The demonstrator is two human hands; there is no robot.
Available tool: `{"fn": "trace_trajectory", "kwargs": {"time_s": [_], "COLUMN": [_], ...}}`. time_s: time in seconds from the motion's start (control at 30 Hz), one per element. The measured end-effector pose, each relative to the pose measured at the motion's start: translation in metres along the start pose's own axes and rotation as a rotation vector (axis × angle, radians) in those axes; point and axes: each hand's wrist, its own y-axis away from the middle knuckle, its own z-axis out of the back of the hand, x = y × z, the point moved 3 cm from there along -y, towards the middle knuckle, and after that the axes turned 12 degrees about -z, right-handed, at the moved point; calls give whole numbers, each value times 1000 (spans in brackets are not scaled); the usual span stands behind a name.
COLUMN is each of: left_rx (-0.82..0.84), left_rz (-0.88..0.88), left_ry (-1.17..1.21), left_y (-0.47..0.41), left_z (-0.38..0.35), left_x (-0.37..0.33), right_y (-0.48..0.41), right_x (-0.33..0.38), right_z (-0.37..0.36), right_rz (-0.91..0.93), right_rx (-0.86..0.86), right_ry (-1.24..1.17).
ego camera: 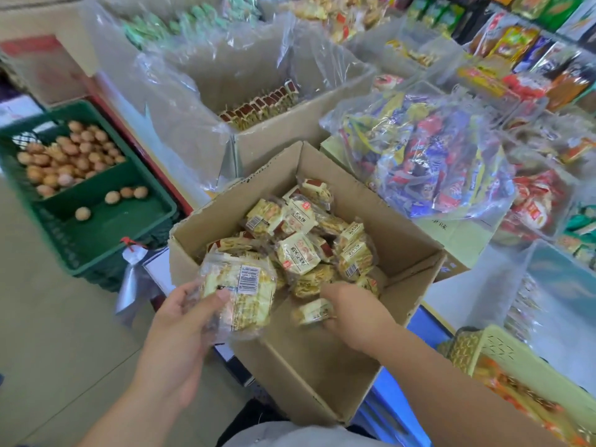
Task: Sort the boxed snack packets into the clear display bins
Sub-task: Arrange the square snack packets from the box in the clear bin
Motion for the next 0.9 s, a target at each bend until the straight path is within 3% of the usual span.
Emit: {"fn": "trace_trajectory", "kwargs": {"time_s": [0.17,0.33,0.5,0.67,0.9], "left_rx": [68,188,283,304,323], "left_rz": [64,131,201,163,147], "left_ry": [39,6,-82,-184,-240], "left_y": [5,31,56,79,100], "left_z": [-47,-124,-196,-266,-354], "left_x": [1,22,58,80,117], "right_y": [63,106,127,139,143], "right_x": [-58,-108,-164,-233,-331], "right_z": [64,69,61,55,47], "right_rz": [100,219,213,177,-185], "right_rx": [-651,-945,-1029,-985,-794], "right_ry": [-479,-444,-486,-536,-651]}}
